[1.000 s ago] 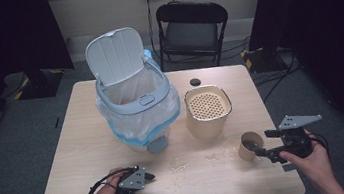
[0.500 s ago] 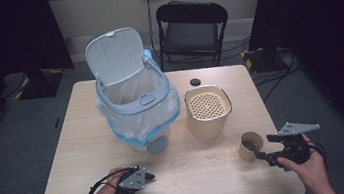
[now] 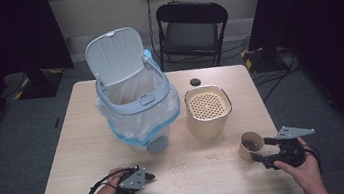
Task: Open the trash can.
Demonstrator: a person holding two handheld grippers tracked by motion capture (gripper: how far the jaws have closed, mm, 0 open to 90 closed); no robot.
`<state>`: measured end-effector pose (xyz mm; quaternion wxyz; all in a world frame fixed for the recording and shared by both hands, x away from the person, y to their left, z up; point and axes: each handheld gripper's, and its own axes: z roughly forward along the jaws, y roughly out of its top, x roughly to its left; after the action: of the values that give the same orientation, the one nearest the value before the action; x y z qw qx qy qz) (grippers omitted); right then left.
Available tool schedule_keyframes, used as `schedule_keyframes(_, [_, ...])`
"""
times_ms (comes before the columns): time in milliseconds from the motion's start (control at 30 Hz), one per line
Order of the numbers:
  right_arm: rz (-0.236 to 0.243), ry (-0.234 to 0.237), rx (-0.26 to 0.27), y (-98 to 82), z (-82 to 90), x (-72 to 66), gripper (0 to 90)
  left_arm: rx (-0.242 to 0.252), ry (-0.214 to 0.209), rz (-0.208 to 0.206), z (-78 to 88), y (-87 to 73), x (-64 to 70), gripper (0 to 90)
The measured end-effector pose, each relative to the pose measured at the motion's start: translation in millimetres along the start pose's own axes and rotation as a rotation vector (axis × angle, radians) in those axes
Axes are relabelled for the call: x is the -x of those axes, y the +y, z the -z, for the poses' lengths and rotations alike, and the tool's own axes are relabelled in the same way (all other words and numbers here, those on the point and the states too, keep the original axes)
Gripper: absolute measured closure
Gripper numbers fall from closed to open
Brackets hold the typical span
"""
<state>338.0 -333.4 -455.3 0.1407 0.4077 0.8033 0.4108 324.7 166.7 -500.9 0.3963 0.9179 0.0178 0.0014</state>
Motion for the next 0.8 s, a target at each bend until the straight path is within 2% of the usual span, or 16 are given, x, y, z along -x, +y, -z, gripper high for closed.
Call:
schedule_keyframes(200, [0.021,-0.005,0.011,-8.3,-10.6,-0.9,14.6,0.006,-0.001,0.001,-0.4,0.1,0.4,8.7])
schedule_keyframes(300, [0.034,-0.028,0.022,-9.7,-14.6,-1.2,14.6,0.006,-0.001,0.001,-0.4,0.1,0.4,8.6])
schedule_keyframes(533, [0.036,-0.02,0.06,-13.4,-22.9,-3.4,14.8,0.011,0.001,0.005,-0.8,-0.1,0.9,8.4])
schedule_keyframes(700, [0.038,-0.019,0.068,-15.3,-28.6,-4.2,16.1,0.011,0.002,0.006,-0.9,-0.1,1.2,8.3])
schedule_keyframes(733, [0.031,-0.016,0.074,-15.4,-30.0,-4.3,17.3,0.028,0.001,0.027,-2.1,-0.3,2.8,8.4])
schedule_keyframes(800, [0.03,-0.014,0.081,-15.4,-30.1,-4.5,17.5,0.027,0.002,0.025,-2.1,-0.3,2.8,8.4])
